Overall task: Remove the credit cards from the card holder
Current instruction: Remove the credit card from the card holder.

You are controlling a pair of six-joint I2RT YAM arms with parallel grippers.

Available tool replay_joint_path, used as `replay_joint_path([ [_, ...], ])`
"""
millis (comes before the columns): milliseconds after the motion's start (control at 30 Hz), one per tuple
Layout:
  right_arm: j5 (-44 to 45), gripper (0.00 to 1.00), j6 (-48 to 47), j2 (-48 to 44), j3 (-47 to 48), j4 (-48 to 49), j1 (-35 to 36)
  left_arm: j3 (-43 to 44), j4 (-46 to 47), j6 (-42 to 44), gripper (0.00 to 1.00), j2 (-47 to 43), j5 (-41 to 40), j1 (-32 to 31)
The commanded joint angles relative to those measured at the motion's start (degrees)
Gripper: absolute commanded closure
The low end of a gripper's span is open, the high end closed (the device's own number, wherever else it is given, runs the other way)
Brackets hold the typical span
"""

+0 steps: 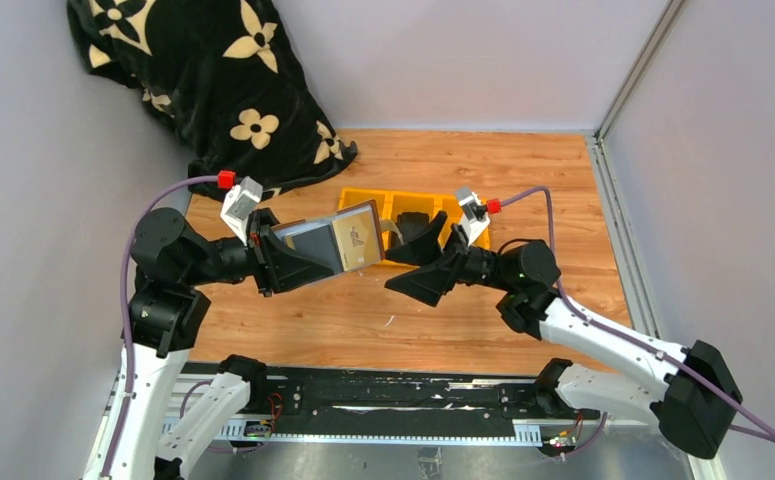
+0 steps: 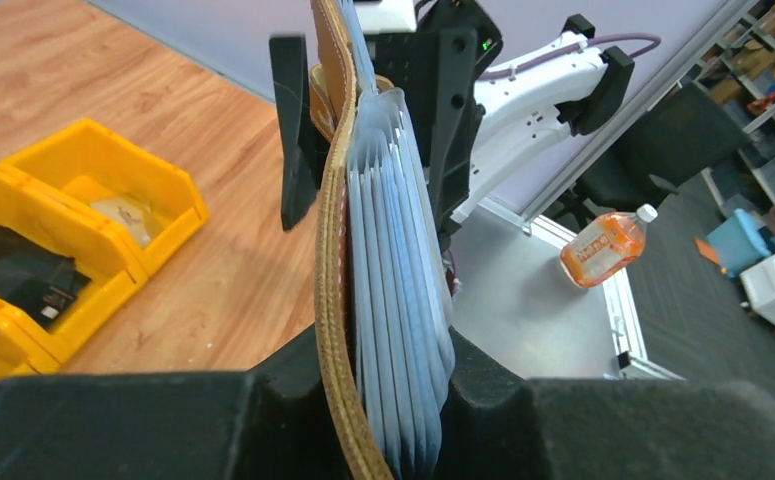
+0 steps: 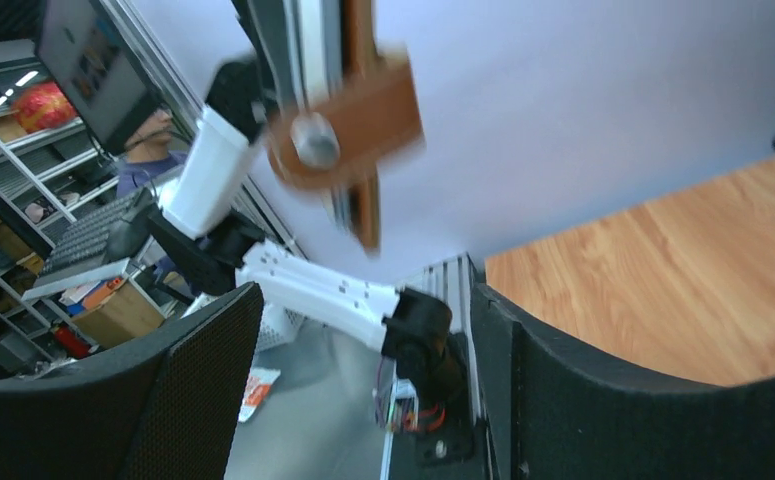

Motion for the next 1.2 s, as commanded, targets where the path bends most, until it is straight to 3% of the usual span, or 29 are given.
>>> replay_joint_path([
  [0,3.5,0.21,3.4,5.5,5.2,15.1,2.3,-2.3,4.7,-5.4,1.00,-1.7,0.5,-0.4],
  [167,5.4,0.21,7.1,11.4,8.5,22.0,4.1,-2.2,3.3,-4.7,1.00,-2.3,0.7,-0.4],
  [233,5.8,0.25,8.1,12.4,9.6,22.6,4.5,-2.2,2.8,-4.5,1.00,-2.4,0.8,-0.4],
  [300,5.0,0.42,8.9,13.3,11.2,22.1,4.6,-2.6,2.2,-4.1,1.00,-2.6,0.8,-0.4],
  [367,4.5,0.70,9.2,13.4,12.1,20.1,4.6,-2.8,0.4,-2.9,1.00,-2.8,0.9,-0.4],
  [400,4.0,0.85,9.0,13.2,12.2,18.9,4.6,-2.9,-1.0,-1.2,0.92,-3.0,0.7,-0.4],
  [433,3.3,0.96,8.7,12.7,12.4,17.1,4.4,-2.8,-2.3,0.1,0.72,-3.1,0.5,-0.4],
  [467,2.7,1.00,8.0,12.0,12.9,14.3,4.2,-2.5,-5.3,2.8,0.53,-3.1,0.2,-0.4],
  [533,-0.7,1.00,5.1,10.1,14.8,5.1,3.5,-1.2,-13.5,11.1,0.19,-3.0,-0.3,-0.4],
  [633,-6.6,1.00,-7.0,7.9,22.5,-19.8,3.3,1.9,-22.2,19.6,0.01,-1.8,-1.6,-0.4],
  [667,-7.3,1.00,-12.6,7.9,26.1,-34.9,3.3,2.9,-24.2,21.7,0.00,-1.3,-1.8,-0.4],
  [733,-8.9,1.00,-22.5,8.9,33.2,-52.7,3.3,5.1,-27.4,24.9,0.00,-0.4,-2.1,-0.4],
  [833,-14.2,1.00,-32.7,12.2,41.1,-69.0,3.5,6.4,-28.4,26.7,0.00,0.3,-2.4,-0.4],
  [1000,-14.9,1.00,-42.8,17.0,50.6,-85.6,6.0,5.6,-28.3,26.8,0.04,1.6,-0.3,-0.4],
  [1167,-12.3,1.00,-47.9,21.3,56.6,-91.6,9.1,1.6,-28.4,28.9,0.10,2.9,3.5,-0.3],
])
